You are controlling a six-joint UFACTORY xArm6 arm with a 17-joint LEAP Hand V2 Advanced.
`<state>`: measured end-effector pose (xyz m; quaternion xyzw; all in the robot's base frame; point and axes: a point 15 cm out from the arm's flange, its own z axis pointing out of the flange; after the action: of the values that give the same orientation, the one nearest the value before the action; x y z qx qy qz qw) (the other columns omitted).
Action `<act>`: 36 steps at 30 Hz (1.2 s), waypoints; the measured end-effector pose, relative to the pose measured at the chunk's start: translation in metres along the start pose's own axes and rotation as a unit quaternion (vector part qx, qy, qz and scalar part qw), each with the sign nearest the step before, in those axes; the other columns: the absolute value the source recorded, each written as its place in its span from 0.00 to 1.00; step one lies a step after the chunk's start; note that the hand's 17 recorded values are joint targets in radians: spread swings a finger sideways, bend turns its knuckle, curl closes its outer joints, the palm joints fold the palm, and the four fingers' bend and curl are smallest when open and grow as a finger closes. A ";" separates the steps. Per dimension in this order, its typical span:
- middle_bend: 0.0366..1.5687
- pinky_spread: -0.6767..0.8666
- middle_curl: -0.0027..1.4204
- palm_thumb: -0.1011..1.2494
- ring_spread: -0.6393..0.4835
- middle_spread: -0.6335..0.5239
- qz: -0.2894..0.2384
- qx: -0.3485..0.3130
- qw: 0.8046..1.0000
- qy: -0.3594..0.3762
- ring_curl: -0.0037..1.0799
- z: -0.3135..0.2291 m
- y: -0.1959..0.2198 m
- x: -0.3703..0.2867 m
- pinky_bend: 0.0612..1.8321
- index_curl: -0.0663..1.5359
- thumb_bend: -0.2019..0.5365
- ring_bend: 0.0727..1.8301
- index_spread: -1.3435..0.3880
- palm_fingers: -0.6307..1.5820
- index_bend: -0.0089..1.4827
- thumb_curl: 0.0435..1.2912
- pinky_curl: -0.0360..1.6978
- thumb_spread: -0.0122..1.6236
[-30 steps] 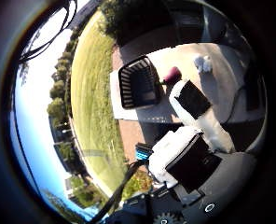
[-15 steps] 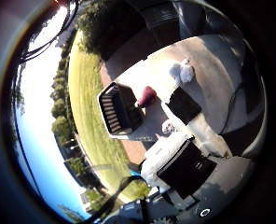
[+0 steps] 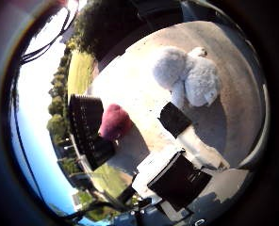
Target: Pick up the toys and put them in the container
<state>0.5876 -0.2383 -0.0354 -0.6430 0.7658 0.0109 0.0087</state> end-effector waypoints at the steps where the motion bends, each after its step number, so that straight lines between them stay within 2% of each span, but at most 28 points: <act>1: 0.11 0.72 0.26 0.44 0.82 0.61 -0.007 -0.001 1.000 0.006 0.32 0.013 0.001 -0.001 0.26 0.19 0.23 0.18 0.75 0.41 0.12 0.24 0.13 0.70; 8: 0.10 0.71 0.26 0.41 0.83 0.61 -0.032 0.007 0.999 0.022 0.31 0.041 -0.004 -0.015 0.25 0.20 0.23 0.18 0.77 0.42 0.12 0.23 0.12 0.70; 13: 0.11 0.73 0.26 0.40 0.86 0.62 -0.041 0.002 0.999 0.024 0.32 0.050 -0.002 -0.022 0.28 0.20 0.23 0.25 0.77 0.50 0.12 0.23 0.12 0.69; 15: 0.12 0.73 0.26 0.41 0.86 0.59 -0.045 0.001 0.999 0.028 0.33 0.050 -0.001 -0.019 0.27 0.20 0.24 0.29 0.76 0.59 0.15 0.23 0.10 0.69; 17: 0.17 0.75 0.28 0.43 0.85 0.55 -0.045 0.000 0.999 0.029 0.34 0.051 0.000 -0.016 0.34 0.20 0.25 0.34 0.71 0.77 0.17 0.23 0.11 0.69; 19: 0.23 0.75 0.31 0.45 0.81 0.53 -0.047 -0.002 0.998 0.029 0.37 0.054 0.001 -0.016 0.40 0.22 0.26 0.37 0.66 0.88 0.20 0.24 0.13 0.69; 20: 0.32 0.74 0.34 0.47 0.78 0.54 -0.049 -0.003 0.998 0.029 0.40 0.055 0.002 -0.017 0.44 0.24 0.26 0.40 0.64 0.95 0.23 0.25 0.15 0.69; 22: 0.41 0.73 0.39 0.52 0.74 0.52 -0.051 -0.009 0.998 0.028 0.46 0.056 0.005 -0.020 0.51 0.25 0.28 0.48 0.61 0.93 0.23 0.26 0.18 0.69; 25: 0.55 0.70 0.47 0.64 0.66 0.48 -0.055 -0.026 0.998 0.025 0.54 0.053 0.011 -0.026 0.62 0.27 0.33 0.59 0.55 0.85 0.27 0.31 0.23 0.67; 28: 0.64 0.66 0.52 0.76 0.60 0.45 -0.050 -0.055 0.997 0.019 0.60 0.041 0.024 -0.025 0.70 0.30 0.40 0.65 0.50 0.82 0.32 0.37 0.27 0.64; 32: 0.72 0.62 0.58 0.82 0.55 0.43 -0.047 -0.100 0.994 0.010 0.66 0.014 0.044 -0.027 0.78 0.34 0.42 0.69 0.44 0.77 0.37 0.42 0.32 0.64; 36: 0.77 0.59 0.62 0.83 0.51 0.42 -0.040 -0.134 0.990 0.002 0.71 -0.033 0.061 -0.023 0.82 0.40 0.39 0.73 0.39 0.73 0.41 0.47 0.36 0.64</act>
<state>0.5316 -0.2061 -0.0012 -0.6684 0.7311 0.1122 -0.0784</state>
